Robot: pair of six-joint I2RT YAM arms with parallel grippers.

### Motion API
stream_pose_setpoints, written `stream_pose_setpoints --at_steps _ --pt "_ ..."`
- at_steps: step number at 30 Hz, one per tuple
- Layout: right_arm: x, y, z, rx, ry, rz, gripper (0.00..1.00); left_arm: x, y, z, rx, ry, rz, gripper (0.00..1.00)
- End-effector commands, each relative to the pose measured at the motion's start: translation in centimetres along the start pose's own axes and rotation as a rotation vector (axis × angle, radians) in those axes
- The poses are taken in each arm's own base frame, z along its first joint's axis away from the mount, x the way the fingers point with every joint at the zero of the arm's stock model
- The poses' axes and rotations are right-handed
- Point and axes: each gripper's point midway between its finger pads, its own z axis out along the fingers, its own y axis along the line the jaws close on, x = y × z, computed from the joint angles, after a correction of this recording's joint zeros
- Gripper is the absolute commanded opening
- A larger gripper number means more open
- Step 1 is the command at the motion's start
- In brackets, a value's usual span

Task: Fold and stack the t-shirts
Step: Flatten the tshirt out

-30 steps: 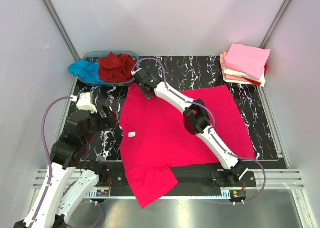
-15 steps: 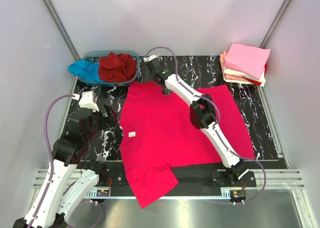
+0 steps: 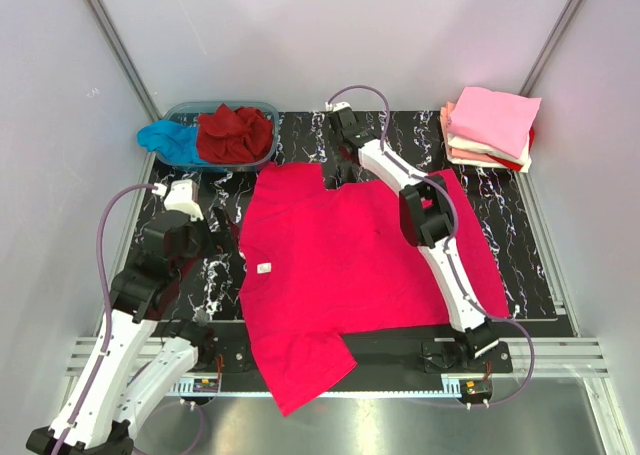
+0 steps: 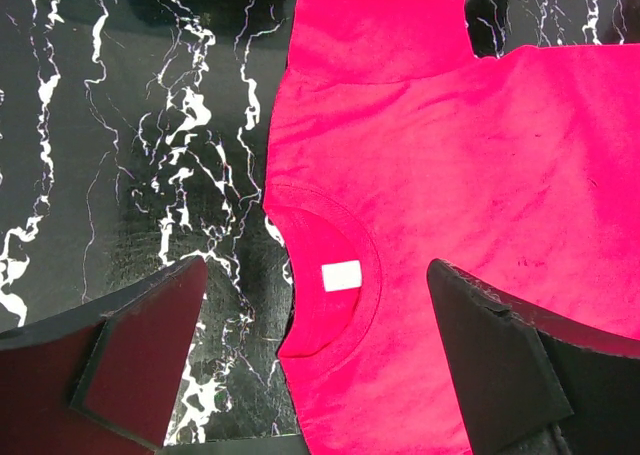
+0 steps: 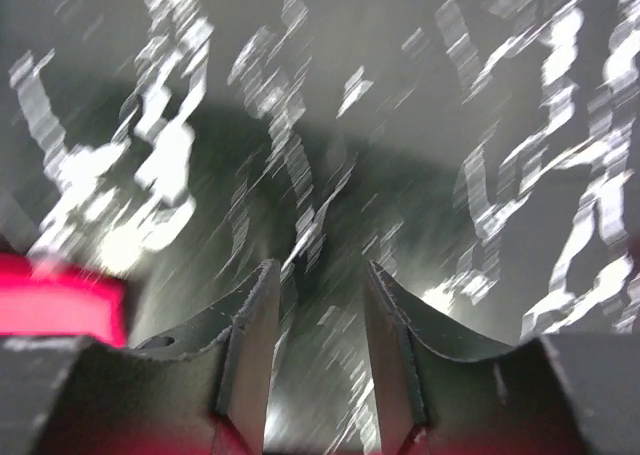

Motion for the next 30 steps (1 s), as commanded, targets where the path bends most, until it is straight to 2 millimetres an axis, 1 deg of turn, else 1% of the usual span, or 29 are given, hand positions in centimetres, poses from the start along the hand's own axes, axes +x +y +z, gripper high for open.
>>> stream_pose_setpoints --at_steps 1,2,3,4,5,6,8,9,10,12,13,14,15,16,17,18,19,20,22,24,27,28,29,30 --pt "-8.2 3.8 -8.2 -0.218 -0.195 0.130 0.46 -0.8 -0.6 0.3 0.034 -0.035 0.008 0.99" --pt "-8.0 4.5 -8.7 -0.250 -0.182 0.165 0.46 -0.8 -0.6 0.2 0.034 -0.035 0.008 0.99" --pt "-7.1 5.9 -9.0 -0.321 -0.152 0.169 0.46 -0.8 -0.6 0.2 0.034 -0.034 0.010 0.99" --pt "-7.2 7.1 -10.0 -0.365 -0.148 0.180 0.46 -0.8 -0.6 0.2 0.034 -0.035 0.010 0.99" --pt "-6.9 7.7 -10.2 -0.383 -0.136 0.206 0.46 -0.8 -0.6 0.2 0.033 -0.037 0.009 0.99" --pt "-6.2 9.1 -10.6 -0.440 -0.111 0.208 0.45 -0.8 -0.7 0.2 0.038 -0.036 0.011 0.99" --pt "-5.3 11.3 -10.8 -0.491 -0.082 0.220 0.44 -0.8 -0.7 0.2 0.038 -0.036 0.010 0.99" --pt "-5.2 12.1 -11.0 -0.524 -0.076 0.227 0.43 -0.8 -0.7 0.2 0.039 -0.035 0.010 0.99" --pt "-4.6 12.8 -10.5 -0.542 -0.057 0.236 0.42 -0.8 -0.7 0.2 0.038 -0.036 0.010 0.99" --pt "-4.6 13.9 -10.5 -0.588 -0.044 0.269 0.41 -0.8 -0.7 0.2 0.038 -0.036 0.012 0.99" --pt "-3.7 14.4 -9.5 -0.591 -0.018 0.284 0.39 -0.8 -0.7 0.2 0.037 -0.035 0.011 0.99" --pt "-4.0 14.6 -9.3 -0.598 -0.023 0.290 0.39 -0.8 -0.6 0.2 0.036 -0.035 0.010 0.99" --pt "-2.9 15.0 -8.2 -0.593 0.002 0.292 0.39 -0.8 -0.6 0.2 0.036 -0.036 0.012 0.99" --pt "-2.7 15.1 -7.8 -0.591 0.005 0.292 0.39 -0.8 -0.7 0.2 0.038 -0.036 0.012 0.99" --pt "-3.1 15.2 -7.5 -0.592 -0.006 0.287 0.39 -0.8 -0.7 0.2 0.041 -0.033 0.014 0.99" --pt "-1.8 15.3 -6.3 -0.574 0.021 0.279 0.38 -0.7 -0.7 0.3 0.042 -0.031 0.015 0.99" --pt "-1.6 15.4 -5.9 -0.567 0.021 0.275 0.37 -0.7 -0.8 0.3 0.044 -0.031 0.016 0.99" --pt "-1.8 15.2 -5.6 -0.559 0.012 0.268 0.37 -0.7 -0.7 0.3 0.043 -0.029 0.017 0.99" --pt "-0.9 14.8 -4.4 -0.527 0.025 0.265 0.36 -0.7 -0.8 0.4 0.043 -0.028 0.016 0.99" --pt "-0.6 14.4 -3.7 -0.506 0.024 0.269 0.36 -0.6 -0.8 0.4 0.044 -0.022 0.018 0.99" --pt "-0.1 13.3 -2.6 -0.468 0.033 0.277 0.35 -0.5 -0.8 0.5 0.043 -0.016 0.018 0.99" --pt "0.5 13.1 -2.0 -0.454 0.046 0.278 0.35 -0.5 -0.8 0.6 0.043 -0.015 0.018 0.99" --pt "0.3 12.4 -1.6 -0.441 0.042 0.283 0.35 -0.4 -0.8 0.6 0.041 -0.014 0.019 0.99" --pt "0.7 11.8 -1.2 -0.414 0.053 0.286 0.34 -0.4 -0.8 0.6 0.042 -0.012 0.022 0.99"
